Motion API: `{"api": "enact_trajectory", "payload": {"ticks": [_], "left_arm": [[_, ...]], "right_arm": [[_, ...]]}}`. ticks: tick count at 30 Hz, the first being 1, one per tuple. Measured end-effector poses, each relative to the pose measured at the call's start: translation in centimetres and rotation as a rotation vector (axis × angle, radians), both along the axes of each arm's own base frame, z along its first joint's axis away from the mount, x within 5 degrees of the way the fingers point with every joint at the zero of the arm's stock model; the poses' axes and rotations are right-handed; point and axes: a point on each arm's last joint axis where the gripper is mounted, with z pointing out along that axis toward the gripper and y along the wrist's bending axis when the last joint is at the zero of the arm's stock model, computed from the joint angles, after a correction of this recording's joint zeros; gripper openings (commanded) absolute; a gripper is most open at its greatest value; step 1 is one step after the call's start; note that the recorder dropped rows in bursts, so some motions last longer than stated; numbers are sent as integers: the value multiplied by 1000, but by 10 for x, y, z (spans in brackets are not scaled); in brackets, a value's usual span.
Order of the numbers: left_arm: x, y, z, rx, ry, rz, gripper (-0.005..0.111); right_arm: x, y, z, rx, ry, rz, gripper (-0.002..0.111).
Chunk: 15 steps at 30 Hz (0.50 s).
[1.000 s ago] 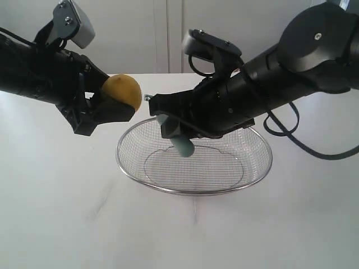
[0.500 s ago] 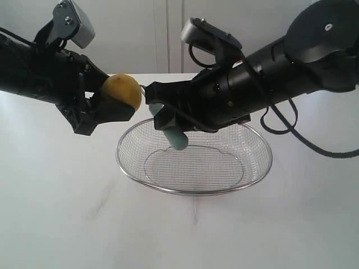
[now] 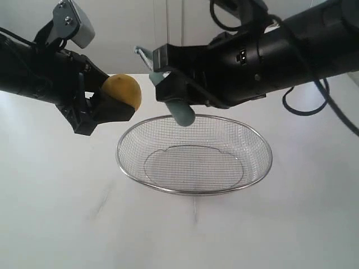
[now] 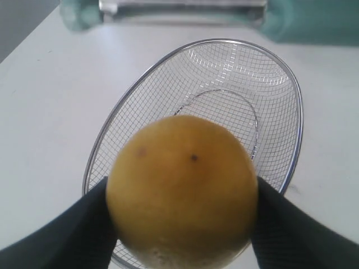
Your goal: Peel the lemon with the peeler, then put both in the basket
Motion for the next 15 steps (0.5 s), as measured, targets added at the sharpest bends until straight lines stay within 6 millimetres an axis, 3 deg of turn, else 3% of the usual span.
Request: {"api": "enact_trajectory", "payload": {"ticks": [8, 15], "left_arm": [[0, 0, 0, 0, 0, 0, 0], [0, 0, 0, -1, 4, -2, 0]], "right_arm": [[-26, -20, 35, 7, -162, 10, 0], [-19, -42, 29, -207, -212, -150, 0]]}}
